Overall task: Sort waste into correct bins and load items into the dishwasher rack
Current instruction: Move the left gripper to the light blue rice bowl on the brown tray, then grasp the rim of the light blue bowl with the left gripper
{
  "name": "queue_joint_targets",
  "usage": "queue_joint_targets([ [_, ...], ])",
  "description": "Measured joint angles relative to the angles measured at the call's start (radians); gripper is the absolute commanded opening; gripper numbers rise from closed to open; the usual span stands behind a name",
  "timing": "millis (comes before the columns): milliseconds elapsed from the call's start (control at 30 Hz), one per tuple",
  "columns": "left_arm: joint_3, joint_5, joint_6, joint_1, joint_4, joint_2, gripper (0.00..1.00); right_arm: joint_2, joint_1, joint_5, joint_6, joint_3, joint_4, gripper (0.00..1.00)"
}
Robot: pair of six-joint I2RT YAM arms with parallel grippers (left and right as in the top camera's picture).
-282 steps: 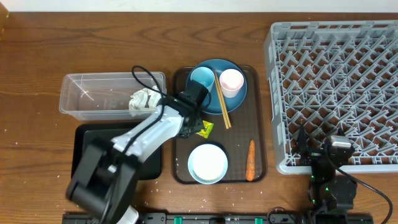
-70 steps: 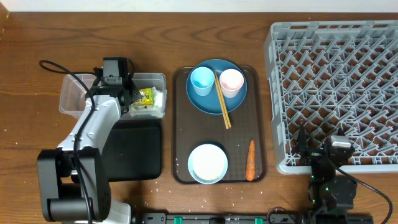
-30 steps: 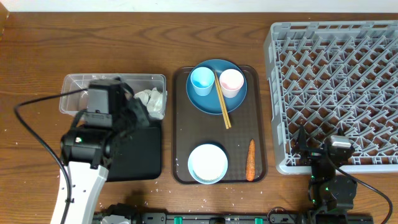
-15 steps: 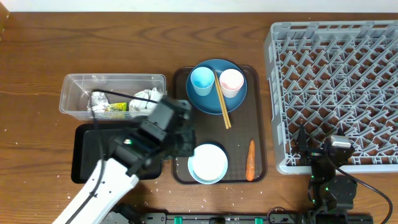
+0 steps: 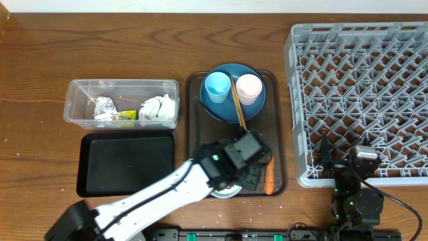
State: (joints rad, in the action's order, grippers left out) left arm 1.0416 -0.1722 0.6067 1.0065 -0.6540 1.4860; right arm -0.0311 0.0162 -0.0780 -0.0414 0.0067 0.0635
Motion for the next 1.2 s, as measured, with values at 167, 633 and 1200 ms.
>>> queue_joint_targets([
  [167, 0.0, 0.047, 0.003, 0.045, 0.008, 0.102, 0.21, 0.0, 0.0, 0.0, 0.0, 0.0, 0.0, 0.99],
  [633, 0.0, 0.128, 0.003, 0.056, 0.008, 0.15, 0.22, 0.0, 0.0, 0.0, 0.0, 0.0, 0.0, 0.99],
  [1200, 0.0, 0.165, 0.003, 0.056, 0.008, 0.15, 0.22, 0.0, 0.0, 0.0, 0.0, 0.0, 0.0, 0.99],
])
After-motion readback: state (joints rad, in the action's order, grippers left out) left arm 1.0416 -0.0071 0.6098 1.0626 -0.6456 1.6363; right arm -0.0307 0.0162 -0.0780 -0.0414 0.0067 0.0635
